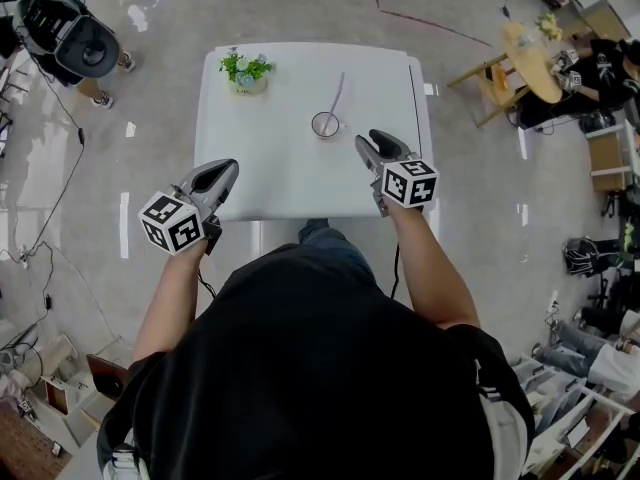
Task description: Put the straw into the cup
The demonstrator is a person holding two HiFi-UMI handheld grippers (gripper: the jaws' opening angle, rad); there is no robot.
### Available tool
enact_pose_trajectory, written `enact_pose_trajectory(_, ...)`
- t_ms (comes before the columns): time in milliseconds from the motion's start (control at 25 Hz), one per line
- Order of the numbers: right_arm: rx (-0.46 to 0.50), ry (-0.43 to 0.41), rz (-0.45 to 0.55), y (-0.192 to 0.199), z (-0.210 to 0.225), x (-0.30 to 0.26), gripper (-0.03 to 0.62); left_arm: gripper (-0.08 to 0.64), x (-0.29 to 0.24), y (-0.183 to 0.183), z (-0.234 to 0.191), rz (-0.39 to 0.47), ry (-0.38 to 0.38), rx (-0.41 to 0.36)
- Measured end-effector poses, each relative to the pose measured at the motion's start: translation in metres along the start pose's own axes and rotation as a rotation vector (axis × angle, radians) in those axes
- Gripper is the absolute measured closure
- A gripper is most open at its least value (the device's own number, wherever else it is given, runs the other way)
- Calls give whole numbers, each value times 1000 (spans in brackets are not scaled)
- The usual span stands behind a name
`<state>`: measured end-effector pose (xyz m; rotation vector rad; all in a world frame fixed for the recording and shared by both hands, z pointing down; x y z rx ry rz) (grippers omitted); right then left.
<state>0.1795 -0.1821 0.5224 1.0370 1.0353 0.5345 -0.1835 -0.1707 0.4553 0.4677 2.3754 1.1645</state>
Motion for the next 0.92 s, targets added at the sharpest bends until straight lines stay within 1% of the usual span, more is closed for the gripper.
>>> enact_pose_trajectory(320,9,38,37,-3,-19,42,411,560,13,-1,19,4,38,-36)
enact_pose_trajectory(680,-1,81,63,6,-37,85,411,560,24,3,31,-9,69,-63)
enact_pose_trajectory(920,-9,84,63,16,-53,104,413,560,33,9,43,-16,81,-66)
Point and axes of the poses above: the fingertips, and each gripper's own axes: x backward along the fingers, z to its right, y out of its underside, the point moved 7 cm from there along x, backward along the fingers, and after that the axes turned 10 degrees about x, right-handed, at the moved point
